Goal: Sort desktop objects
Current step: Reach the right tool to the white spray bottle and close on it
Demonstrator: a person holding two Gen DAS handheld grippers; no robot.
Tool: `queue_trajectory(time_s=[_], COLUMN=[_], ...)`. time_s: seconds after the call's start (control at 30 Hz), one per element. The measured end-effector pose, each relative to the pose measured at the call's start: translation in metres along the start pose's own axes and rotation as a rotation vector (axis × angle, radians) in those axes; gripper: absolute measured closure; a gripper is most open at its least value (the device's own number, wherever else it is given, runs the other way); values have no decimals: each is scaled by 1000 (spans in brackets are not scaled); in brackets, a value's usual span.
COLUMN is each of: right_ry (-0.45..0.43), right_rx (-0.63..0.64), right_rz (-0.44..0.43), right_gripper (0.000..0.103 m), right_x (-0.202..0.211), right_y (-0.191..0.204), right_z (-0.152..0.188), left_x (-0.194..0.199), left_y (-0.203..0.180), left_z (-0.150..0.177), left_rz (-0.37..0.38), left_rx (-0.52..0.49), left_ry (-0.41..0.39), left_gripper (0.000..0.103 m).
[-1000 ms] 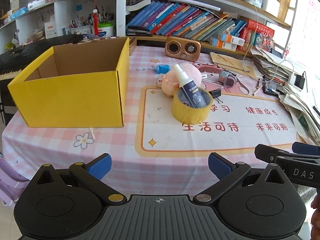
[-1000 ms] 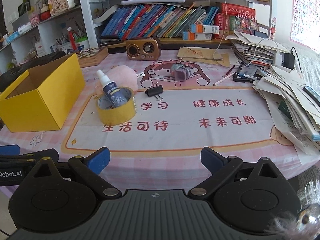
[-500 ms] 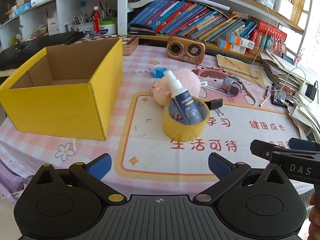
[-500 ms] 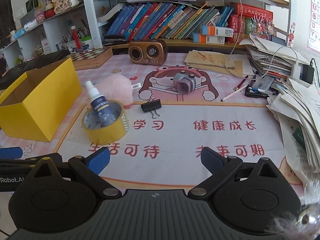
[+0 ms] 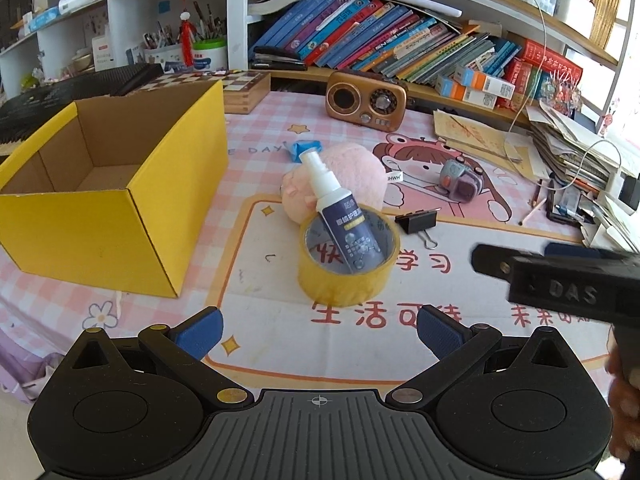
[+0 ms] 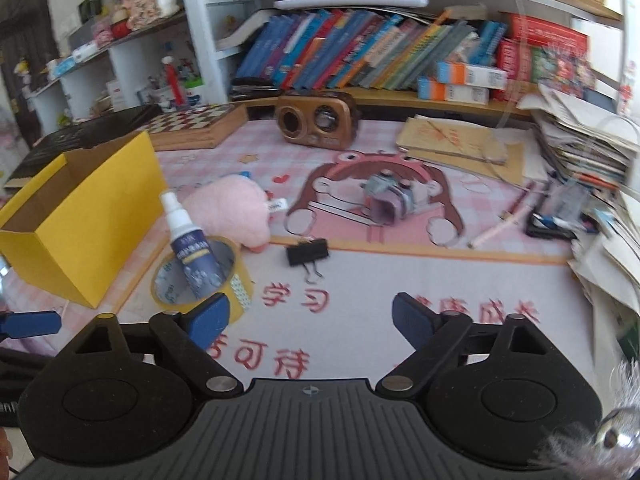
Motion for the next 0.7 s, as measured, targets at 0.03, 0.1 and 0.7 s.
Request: queue_trajectory(time_s=[0.03, 0.1, 0.7], right_ry=[-1, 0, 161], right_rx=[18, 60, 384], right_rz=[-19, -53, -259], right_gripper=[23, 30, 60], right_x=[-3, -8, -79], right_y=[2, 7, 69], right_z=[-3, -8, -25], left_x=[0, 1, -1], left_y=[0, 0, 6], left_z=[0, 0, 8], left_rz=[-2, -9, -79], left_rx=[0, 4, 70], left_ry=[0, 3, 27], left_gripper=[0, 0, 0])
Point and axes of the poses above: each gripper's, at about its wrist camera, not at the fingertips, and x roughly against the way its jaws point, y to its left, z to its underside, the point moved 2 cm from there along -x, roughly the way its jaws point, and after that the axes turned 10 degrees about -x, right-handed, at the moved point
